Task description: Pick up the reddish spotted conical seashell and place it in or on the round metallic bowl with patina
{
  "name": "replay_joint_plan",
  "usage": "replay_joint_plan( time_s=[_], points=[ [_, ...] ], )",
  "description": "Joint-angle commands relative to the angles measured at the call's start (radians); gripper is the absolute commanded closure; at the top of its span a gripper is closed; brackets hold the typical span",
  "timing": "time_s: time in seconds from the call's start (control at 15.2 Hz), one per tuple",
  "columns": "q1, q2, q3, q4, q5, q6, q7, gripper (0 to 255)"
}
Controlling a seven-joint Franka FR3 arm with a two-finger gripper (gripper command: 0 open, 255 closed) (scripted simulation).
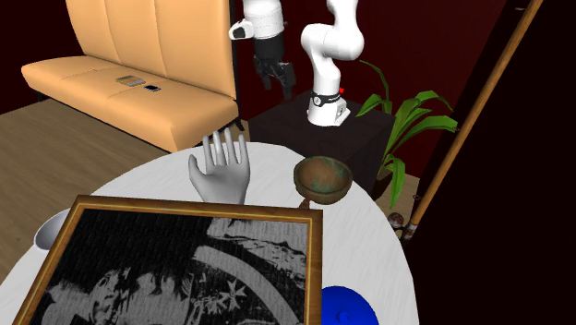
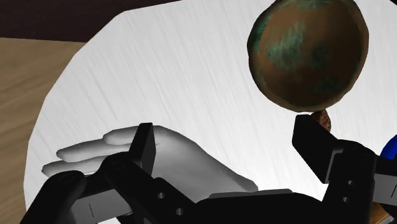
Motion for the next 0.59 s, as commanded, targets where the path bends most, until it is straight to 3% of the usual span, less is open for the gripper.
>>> replay_joint_plan(
  time_s=[0.0, 0.53],
  points=[
    [0.012, 0.078, 0.014, 0.022, 0.018, 0.053, 0.010, 0],
    [0.052, 0.368, 0.061, 0.138, 0.069, 0.217, 0.038, 0]
  ],
)
